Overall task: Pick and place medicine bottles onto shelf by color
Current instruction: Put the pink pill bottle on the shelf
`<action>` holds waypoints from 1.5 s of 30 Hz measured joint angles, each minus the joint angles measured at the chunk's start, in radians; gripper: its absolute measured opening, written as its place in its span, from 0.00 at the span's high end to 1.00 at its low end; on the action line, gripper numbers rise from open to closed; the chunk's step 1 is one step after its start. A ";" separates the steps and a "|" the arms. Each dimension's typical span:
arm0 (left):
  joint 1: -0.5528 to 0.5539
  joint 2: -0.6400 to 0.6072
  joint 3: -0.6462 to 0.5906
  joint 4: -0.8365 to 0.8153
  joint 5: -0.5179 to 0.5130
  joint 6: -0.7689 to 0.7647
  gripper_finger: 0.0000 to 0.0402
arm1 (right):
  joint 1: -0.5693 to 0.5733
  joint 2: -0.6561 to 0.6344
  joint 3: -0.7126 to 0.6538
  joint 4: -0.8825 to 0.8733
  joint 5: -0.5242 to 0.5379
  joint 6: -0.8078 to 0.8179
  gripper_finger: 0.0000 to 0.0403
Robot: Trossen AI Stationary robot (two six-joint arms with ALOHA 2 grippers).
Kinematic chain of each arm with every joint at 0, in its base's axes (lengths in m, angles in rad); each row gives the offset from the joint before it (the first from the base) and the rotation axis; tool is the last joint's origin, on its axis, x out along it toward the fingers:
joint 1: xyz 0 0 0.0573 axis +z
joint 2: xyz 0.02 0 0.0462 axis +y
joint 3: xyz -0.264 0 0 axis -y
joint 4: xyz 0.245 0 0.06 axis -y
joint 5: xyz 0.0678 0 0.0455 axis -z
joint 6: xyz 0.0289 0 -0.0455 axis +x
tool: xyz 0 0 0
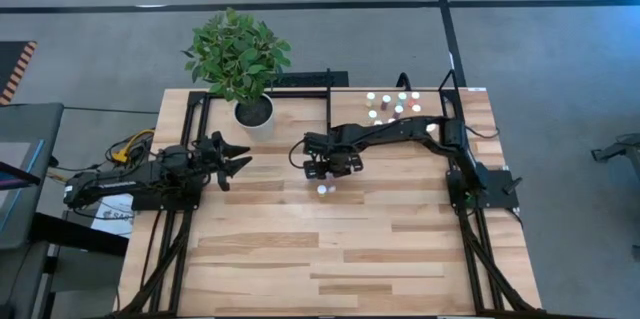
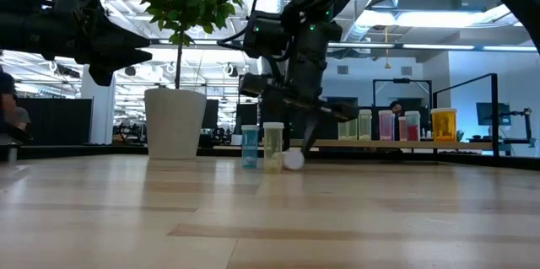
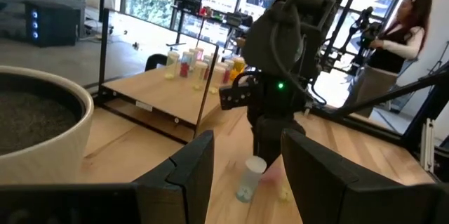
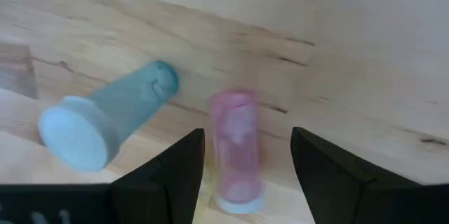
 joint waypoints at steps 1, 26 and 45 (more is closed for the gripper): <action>0.000 0.002 0.000 0.003 0.000 0.000 0.62 | -0.001 -0.002 0.000 -0.004 0.000 0.000 0.42; 0.000 0.007 0.000 0.001 0.000 0.000 0.62 | 0.003 -0.014 0.000 -0.052 -0.002 -0.083 0.42; 0.000 0.007 0.000 0.002 -0.001 0.000 0.62 | 0.009 -0.012 0.000 -0.061 0.052 -0.119 0.42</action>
